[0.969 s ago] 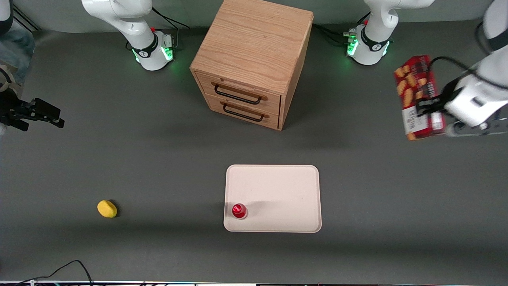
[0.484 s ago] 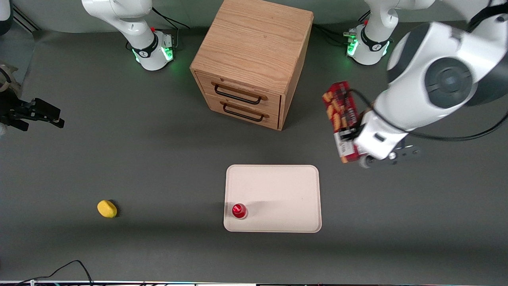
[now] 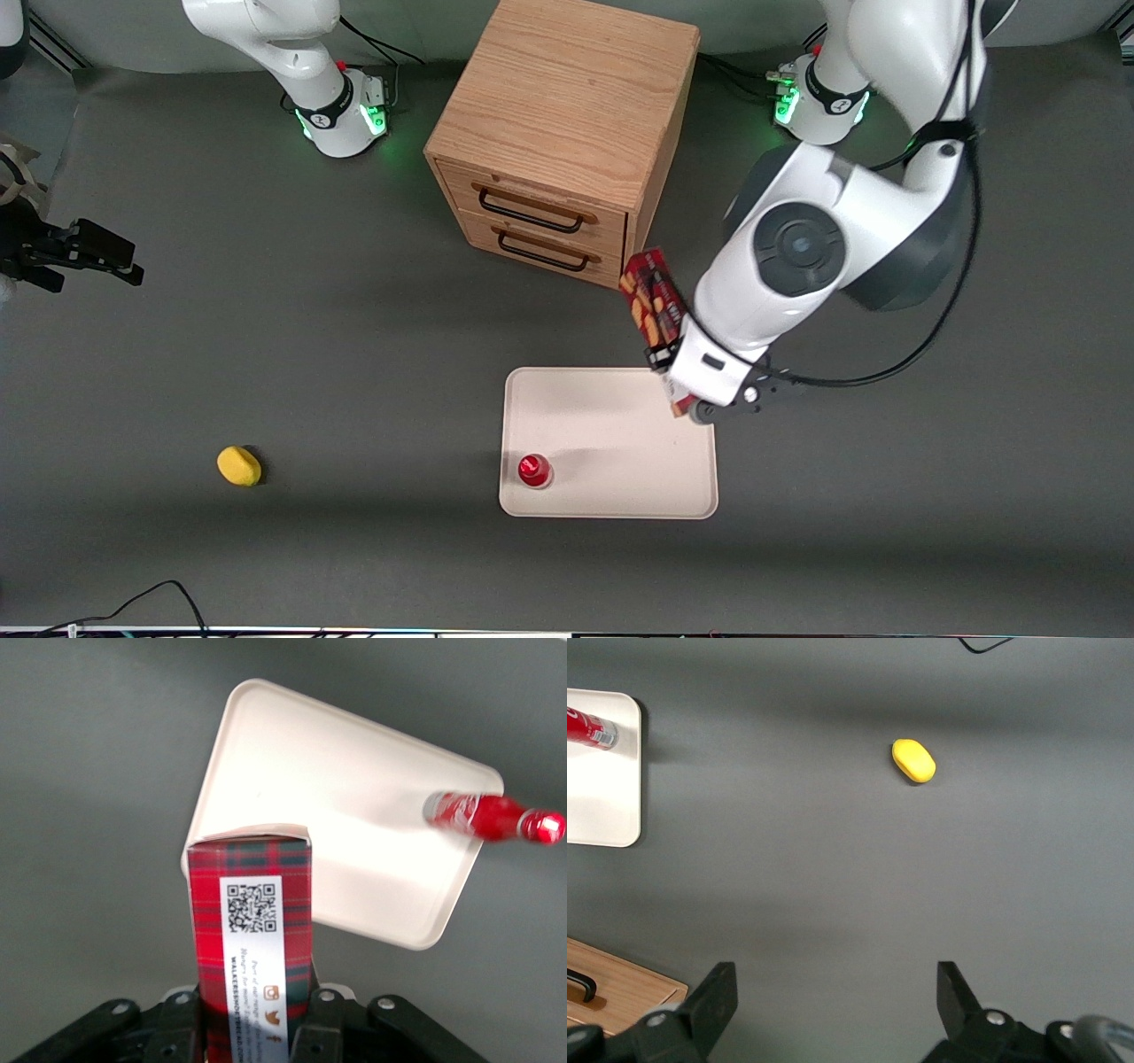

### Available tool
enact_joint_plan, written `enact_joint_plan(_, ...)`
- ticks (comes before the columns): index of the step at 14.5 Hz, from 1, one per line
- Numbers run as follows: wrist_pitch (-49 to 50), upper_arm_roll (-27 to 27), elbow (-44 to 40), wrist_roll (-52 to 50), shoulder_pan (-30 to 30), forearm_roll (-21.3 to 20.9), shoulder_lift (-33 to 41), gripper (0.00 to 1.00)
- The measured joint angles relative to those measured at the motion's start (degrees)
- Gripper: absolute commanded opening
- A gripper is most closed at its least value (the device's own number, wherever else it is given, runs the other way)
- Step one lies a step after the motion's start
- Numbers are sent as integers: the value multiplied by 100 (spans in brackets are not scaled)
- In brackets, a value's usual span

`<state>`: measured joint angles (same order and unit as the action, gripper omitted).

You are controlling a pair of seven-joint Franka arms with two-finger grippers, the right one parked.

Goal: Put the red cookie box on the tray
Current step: 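Carry the held box over the white tray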

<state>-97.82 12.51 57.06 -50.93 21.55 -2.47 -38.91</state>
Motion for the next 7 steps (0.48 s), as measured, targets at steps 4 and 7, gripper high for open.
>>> enact_joint_plan(4, -875, 2, -7, -355, 177, -491, -642, 0)
enact_joint_plan(7, -1545, -1, 199, -378, 242, -884, -975, 0)
